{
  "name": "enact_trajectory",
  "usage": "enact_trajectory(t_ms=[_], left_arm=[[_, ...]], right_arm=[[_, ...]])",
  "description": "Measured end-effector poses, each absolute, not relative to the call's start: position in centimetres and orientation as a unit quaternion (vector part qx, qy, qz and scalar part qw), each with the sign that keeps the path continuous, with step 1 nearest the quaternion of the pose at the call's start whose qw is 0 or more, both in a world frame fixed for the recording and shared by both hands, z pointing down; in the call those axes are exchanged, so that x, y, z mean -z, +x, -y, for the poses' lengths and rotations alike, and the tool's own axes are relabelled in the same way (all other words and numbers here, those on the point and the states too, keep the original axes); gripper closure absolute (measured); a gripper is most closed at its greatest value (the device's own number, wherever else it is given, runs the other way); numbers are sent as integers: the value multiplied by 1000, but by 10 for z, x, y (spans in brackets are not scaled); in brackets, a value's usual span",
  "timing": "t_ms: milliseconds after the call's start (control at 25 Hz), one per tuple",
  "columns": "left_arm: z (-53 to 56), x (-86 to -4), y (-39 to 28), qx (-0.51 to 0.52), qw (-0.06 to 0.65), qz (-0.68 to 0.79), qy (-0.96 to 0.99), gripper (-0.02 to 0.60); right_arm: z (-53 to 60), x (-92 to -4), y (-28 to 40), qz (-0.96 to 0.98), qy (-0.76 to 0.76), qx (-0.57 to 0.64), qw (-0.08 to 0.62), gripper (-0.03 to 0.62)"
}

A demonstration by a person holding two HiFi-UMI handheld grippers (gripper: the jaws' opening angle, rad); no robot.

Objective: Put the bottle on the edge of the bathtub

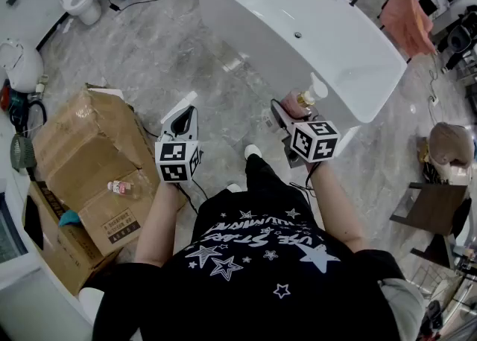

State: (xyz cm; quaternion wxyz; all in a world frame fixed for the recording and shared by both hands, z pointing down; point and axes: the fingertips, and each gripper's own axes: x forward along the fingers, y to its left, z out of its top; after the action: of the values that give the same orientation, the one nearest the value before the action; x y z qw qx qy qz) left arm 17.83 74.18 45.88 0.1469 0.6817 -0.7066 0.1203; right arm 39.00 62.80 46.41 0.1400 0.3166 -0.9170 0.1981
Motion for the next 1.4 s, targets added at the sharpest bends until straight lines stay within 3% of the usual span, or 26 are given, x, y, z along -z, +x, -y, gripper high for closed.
enact_trajectory(t_ms=[800, 1400], left_arm=[[-682, -475, 120, -102, 175, 720, 664, 568], [-377, -459, -22, -145, 158, 730, 649, 568]], right_arm=[[-538, -483, 335, 912, 314, -207, 162, 367], [-227, -484, 198, 923, 282, -213, 153, 367]])
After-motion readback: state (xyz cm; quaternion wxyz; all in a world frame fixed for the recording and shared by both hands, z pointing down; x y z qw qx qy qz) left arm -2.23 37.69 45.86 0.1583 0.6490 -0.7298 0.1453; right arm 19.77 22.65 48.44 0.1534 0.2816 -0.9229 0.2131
